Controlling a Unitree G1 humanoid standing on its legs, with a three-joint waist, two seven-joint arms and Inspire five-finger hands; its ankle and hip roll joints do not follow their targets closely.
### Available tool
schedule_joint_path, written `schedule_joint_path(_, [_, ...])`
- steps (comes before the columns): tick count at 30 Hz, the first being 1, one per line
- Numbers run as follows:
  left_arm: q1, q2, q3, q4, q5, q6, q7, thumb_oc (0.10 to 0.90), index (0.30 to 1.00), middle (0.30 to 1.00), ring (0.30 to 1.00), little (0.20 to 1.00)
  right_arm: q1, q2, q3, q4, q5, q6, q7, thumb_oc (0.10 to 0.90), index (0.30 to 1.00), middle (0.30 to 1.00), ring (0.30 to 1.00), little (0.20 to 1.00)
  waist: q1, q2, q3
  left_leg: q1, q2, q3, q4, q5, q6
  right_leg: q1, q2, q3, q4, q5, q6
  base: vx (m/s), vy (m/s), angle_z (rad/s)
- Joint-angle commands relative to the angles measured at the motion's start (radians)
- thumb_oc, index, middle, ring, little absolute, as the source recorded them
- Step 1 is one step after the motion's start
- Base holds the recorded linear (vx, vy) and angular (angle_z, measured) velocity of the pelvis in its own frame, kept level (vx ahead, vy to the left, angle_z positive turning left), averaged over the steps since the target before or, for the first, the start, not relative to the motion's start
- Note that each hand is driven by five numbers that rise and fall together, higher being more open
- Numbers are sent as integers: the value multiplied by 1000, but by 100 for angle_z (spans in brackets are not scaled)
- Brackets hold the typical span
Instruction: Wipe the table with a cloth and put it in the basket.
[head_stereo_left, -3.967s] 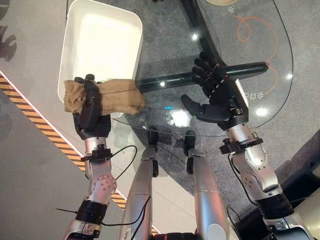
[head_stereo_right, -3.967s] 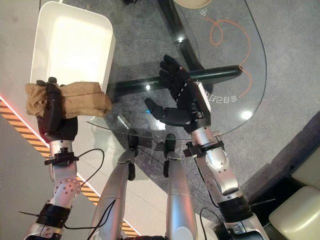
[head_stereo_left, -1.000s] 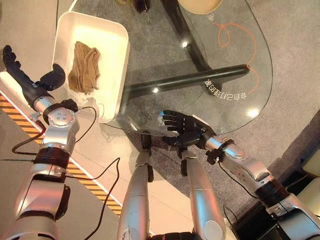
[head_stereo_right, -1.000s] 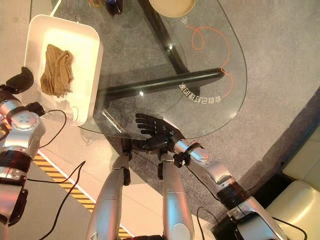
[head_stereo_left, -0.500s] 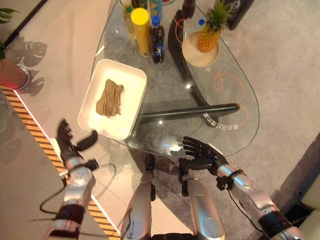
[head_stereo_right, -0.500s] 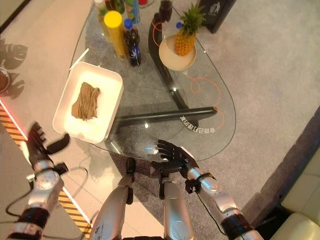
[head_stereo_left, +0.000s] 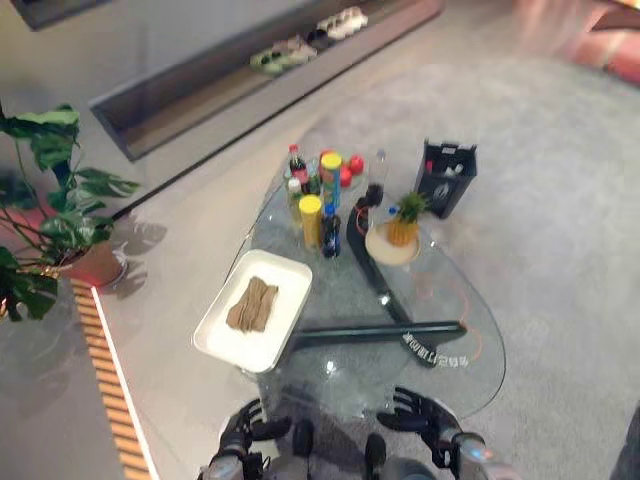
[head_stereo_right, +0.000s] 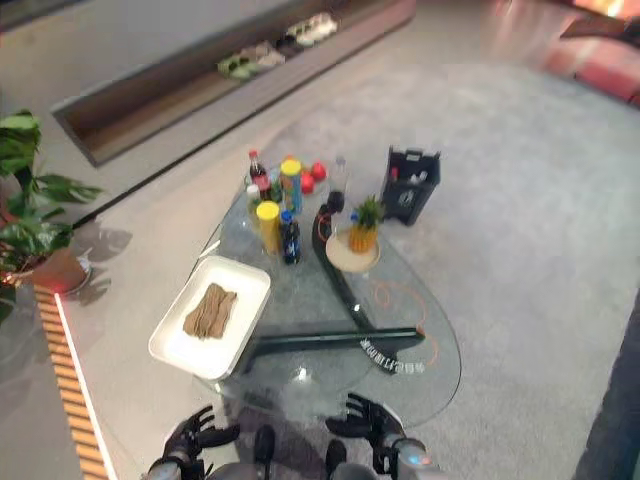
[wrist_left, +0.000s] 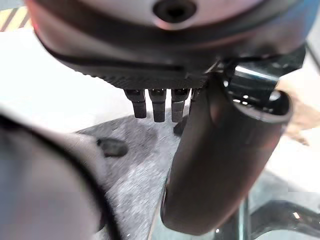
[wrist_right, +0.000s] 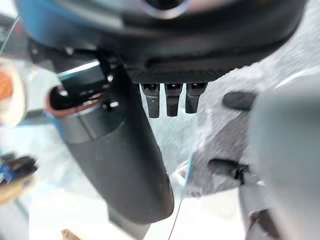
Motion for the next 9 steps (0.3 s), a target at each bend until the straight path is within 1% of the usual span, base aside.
schedule_joint_path(1, [-41,11,20,88,44,-45,-32,800,900,900,900,900,-15,20,-9,46,-23,-51,36,800,900,900,900,900,-3,-28,-31,44,-52,42,25,-77,27,30,-20,-6,-43,77,29,43,-34,-8])
schedule_joint_path(2, [-55,6,17,140,52,-54,-49,800,900,900,900,900,-25,28,-10,111,-72,-79,26,800,900,900,900,900,-5,-27,-40,57,-47,48,15,-79,26,39,-20,-2,-52,80,31,50,-33,-12])
schedule_joint_path(3, [-66,-1,15,181,50,-59,-64,800,900,900,900,900,-33,31,1,152,-167,-113,-1,800,900,900,900,900,-8,-27,-47,65,-42,52,9,-80,25,45,-20,1,-59,81,33,44,-19,-13])
schedule_joint_path(4, [-70,-3,18,192,49,-59,-67,800,900,900,900,900,-35,31,8,165,-196,-131,-13,800,900,900,900,900,-8,-27,-49,67,-41,54,7,-81,25,46,-19,3,-59,82,33,46,-18,-24])
schedule_joint_path(5, [-80,-7,26,210,40,-57,-72,800,900,900,900,900,-40,32,26,180,-229,-162,-58,800,900,900,900,900,-9,-28,-53,74,-37,58,3,-83,25,51,-20,5,-60,83,36,44,-18,-21])
schedule_joint_path(9, [-94,-11,35,243,56,-73,-93,800,900,900,900,900,-45,47,32,195,-231,-139,-86,800,900,900,900,900,-14,-35,-60,87,-30,68,-1,-90,25,57,-23,12,-59,81,39,48,-26,-7])
